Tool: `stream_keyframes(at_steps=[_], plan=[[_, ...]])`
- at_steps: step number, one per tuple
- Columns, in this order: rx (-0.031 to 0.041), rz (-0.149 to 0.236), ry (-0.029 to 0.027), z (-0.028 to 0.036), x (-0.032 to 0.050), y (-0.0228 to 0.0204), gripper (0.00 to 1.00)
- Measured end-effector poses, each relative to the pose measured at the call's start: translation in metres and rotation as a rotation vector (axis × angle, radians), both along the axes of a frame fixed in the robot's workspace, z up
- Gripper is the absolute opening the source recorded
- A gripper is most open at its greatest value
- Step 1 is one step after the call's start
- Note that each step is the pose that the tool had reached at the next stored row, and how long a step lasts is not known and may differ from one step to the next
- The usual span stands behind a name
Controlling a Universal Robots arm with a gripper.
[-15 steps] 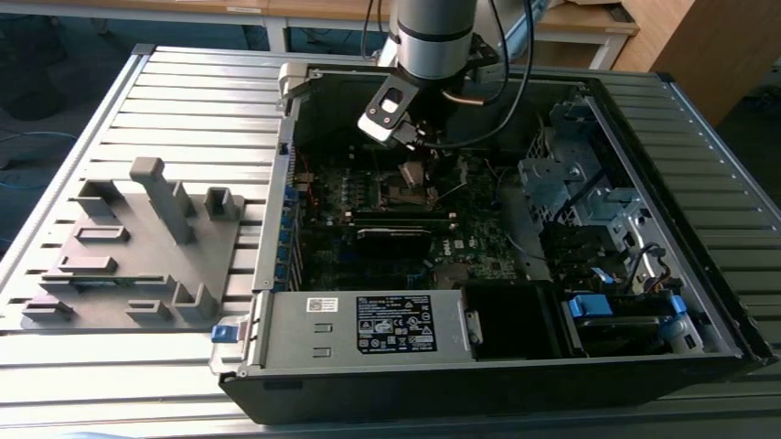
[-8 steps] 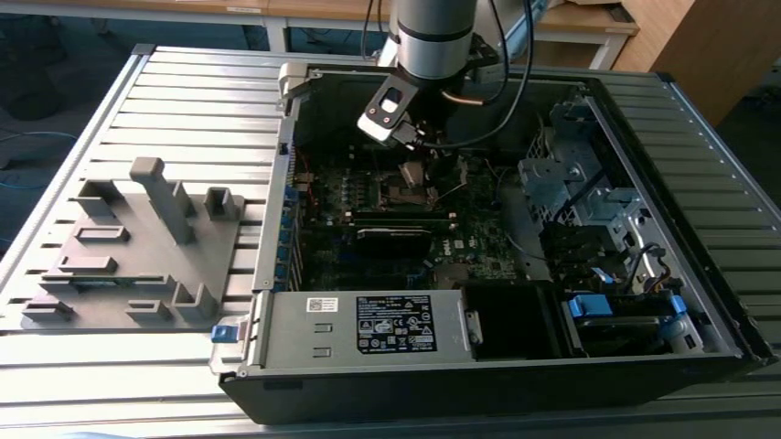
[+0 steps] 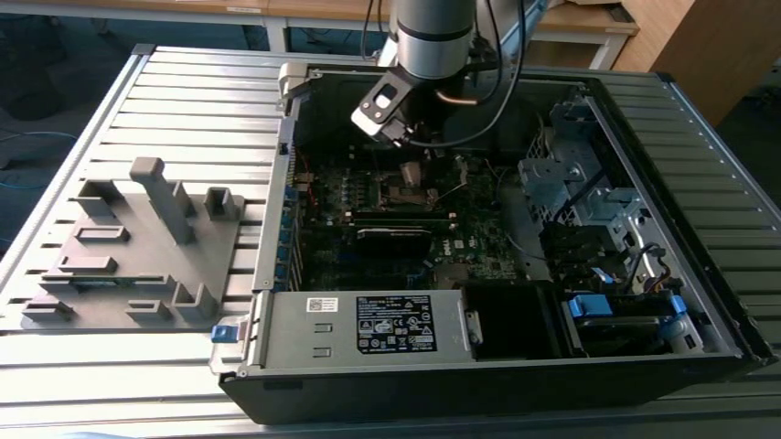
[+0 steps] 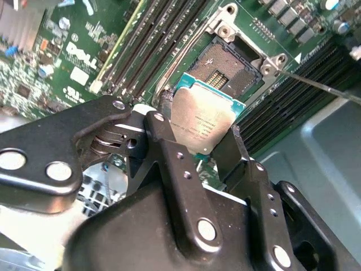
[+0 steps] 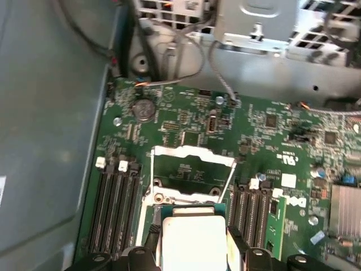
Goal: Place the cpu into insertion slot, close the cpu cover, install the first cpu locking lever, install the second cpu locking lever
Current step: 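Place the cpu into insertion slot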
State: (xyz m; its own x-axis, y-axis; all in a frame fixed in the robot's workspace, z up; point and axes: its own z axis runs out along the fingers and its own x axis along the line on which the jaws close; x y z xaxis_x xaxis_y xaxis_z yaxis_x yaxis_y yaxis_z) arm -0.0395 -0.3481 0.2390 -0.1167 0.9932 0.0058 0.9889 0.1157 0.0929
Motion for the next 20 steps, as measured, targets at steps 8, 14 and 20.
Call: stream_keyframes(at_steps=[8, 14, 20], plan=[[0.0000, -0.131, 0.0000, -0.0003, 0.0000, 0.0000, 0.54], [0.0000, -0.178, 0.0001, -0.0003, 0.0000, 0.0000, 0.54], [-0.0017, -0.178, 0.0202, -0.0006, 0.0001, 0.0001, 0.54]])
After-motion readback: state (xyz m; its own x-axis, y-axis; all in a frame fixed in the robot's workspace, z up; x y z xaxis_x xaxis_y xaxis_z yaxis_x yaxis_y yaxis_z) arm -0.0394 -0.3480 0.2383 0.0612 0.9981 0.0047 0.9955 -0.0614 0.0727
